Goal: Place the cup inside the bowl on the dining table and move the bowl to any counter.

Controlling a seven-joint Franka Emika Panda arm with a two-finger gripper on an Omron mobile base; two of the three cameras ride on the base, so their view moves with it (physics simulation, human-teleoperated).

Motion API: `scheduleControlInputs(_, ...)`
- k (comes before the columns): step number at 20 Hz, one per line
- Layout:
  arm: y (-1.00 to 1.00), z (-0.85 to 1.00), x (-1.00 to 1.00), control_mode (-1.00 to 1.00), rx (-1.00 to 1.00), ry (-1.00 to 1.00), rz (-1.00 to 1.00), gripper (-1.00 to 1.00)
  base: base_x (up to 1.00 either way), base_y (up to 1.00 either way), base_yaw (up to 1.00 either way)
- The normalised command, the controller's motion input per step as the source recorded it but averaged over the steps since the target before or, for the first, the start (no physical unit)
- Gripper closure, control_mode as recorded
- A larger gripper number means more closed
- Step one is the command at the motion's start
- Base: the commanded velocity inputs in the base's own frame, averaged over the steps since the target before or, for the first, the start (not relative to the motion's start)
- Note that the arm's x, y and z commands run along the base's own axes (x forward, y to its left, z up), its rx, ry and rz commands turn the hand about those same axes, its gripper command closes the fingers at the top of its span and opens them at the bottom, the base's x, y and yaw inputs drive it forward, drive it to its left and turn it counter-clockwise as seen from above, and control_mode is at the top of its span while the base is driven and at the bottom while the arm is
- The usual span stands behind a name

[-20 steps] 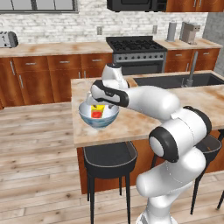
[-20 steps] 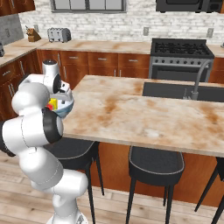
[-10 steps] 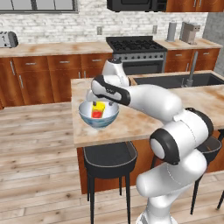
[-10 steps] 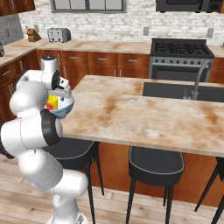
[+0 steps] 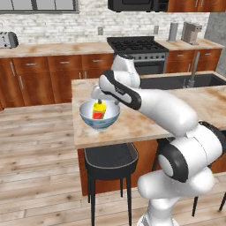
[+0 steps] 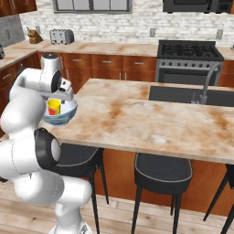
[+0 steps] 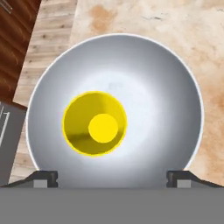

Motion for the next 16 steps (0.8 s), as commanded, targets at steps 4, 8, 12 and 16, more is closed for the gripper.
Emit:
scheduleControlInputs(4, -0.49, 0.00, -0.52, -1.00, 0.06, -0.02, -0.02, -1.00, 0.00, 0.00, 0.00)
scheduleControlInputs(8, -0.48, 0.00, -0.25, -1.00, 0.07, -0.05, -0.01, -1.00, 0.00, 0.00, 0.00)
scheduleControlInputs(12, -0.19, 0.26, 0.00, -1.00, 0.06, -0.11, 0.00, -1.00, 0.00, 0.00, 0.00)
scheduleControlInputs(16, -0.19, 0.08, 0.04, -1.00, 0.02, -0.02, 0.00, -1.00, 0.00, 0.00, 0.00)
